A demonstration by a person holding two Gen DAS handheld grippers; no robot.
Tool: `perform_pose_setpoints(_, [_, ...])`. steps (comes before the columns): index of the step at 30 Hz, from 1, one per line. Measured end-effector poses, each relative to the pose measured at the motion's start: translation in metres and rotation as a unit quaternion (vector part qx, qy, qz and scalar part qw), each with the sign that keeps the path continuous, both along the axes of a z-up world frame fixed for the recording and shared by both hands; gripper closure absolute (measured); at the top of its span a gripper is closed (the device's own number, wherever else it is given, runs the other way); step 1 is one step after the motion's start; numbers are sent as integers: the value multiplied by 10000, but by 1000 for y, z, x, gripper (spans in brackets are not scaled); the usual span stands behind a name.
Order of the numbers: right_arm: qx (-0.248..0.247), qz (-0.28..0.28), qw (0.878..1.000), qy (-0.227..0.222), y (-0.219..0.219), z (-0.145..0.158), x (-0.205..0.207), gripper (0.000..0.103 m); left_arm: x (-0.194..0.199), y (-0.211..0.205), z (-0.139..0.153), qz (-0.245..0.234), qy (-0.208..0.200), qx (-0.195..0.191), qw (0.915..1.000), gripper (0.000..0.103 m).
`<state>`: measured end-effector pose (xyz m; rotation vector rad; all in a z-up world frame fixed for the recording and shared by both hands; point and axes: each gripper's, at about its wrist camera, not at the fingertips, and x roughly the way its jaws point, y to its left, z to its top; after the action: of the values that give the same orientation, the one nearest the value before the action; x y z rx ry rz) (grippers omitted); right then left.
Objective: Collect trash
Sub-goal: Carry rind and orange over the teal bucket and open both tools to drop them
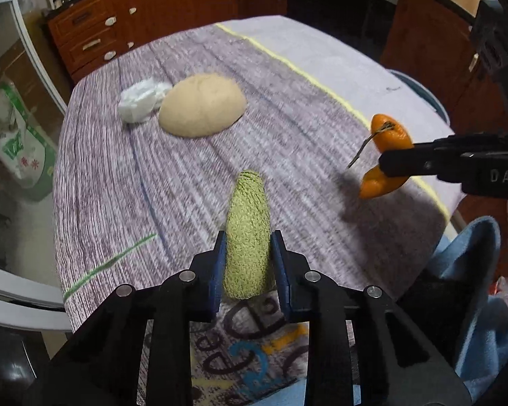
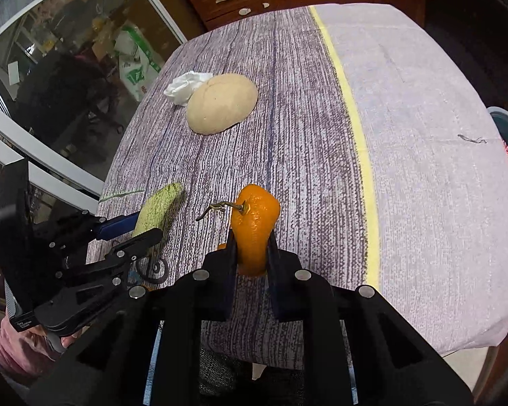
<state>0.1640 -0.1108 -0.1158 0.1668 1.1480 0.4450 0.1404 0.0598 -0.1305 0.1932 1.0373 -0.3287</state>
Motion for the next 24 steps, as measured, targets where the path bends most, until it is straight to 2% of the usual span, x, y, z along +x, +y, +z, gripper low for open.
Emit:
perform_pose_setpoints(4, [54,-136,9998,-117,-15,10,0,88,7,-23,15,-186,-150,-22,9997,76])
perform_pose_setpoints(12, [67,-746,9966,-331,-84,32,3,88,25,-90,42,-804,-345,-95,9961,76])
perform_pose_setpoints(20, [82,-1539,9861,-621,-174,57,8,88,55,-174,68,-1418,-482,-166,9886,76])
perform_pose_setpoints(24, [108,-1883,9799,-651,-221,59,17,88,72,-220,74,-1722,-466,-226,9837,76])
